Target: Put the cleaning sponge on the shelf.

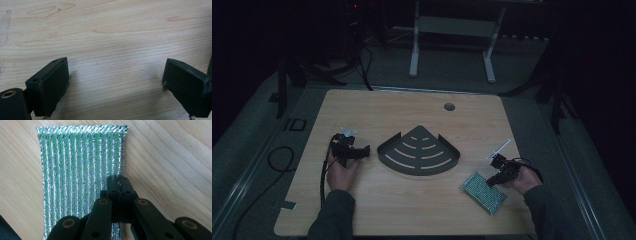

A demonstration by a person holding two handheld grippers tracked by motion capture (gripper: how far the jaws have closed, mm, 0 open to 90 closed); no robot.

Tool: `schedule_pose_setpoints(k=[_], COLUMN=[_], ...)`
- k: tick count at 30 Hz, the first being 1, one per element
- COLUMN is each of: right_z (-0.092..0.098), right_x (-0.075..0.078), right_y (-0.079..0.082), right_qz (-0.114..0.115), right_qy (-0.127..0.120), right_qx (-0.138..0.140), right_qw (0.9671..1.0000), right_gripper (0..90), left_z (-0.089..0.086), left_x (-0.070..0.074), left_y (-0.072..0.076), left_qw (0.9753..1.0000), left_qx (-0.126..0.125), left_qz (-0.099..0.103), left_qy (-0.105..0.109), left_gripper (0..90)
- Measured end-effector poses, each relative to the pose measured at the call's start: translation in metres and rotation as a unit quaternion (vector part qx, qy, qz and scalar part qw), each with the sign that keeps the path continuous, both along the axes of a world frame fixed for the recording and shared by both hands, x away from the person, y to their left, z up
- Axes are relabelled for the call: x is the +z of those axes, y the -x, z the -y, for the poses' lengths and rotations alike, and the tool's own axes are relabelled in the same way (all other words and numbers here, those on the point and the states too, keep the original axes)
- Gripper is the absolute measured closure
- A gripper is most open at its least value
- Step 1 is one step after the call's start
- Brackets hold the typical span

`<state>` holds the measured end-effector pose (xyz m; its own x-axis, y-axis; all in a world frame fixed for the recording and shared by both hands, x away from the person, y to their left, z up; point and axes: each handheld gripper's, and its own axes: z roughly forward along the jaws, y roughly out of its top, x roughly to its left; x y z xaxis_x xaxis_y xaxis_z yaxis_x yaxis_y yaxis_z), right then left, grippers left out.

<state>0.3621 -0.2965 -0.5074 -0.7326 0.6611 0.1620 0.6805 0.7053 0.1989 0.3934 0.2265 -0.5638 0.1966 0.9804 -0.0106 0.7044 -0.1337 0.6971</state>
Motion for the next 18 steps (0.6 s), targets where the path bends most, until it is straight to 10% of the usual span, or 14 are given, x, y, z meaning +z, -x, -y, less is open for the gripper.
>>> schedule_pose_setpoints(k=[18], right_z=[0.003], right_x=[0.022], right_y=[0.001], right_qz=[0.016], right_qy=[0.013], right_qx=[-0.016], right_qw=[0.9997], right_gripper=[89.6], left_z=[0.000], left_x=[0.000], left_y=[0.000], left_qw=[1.0000], left_qx=[0.000], left_qz=[0.000], left_qy=[0.000], left_gripper=[7.5])
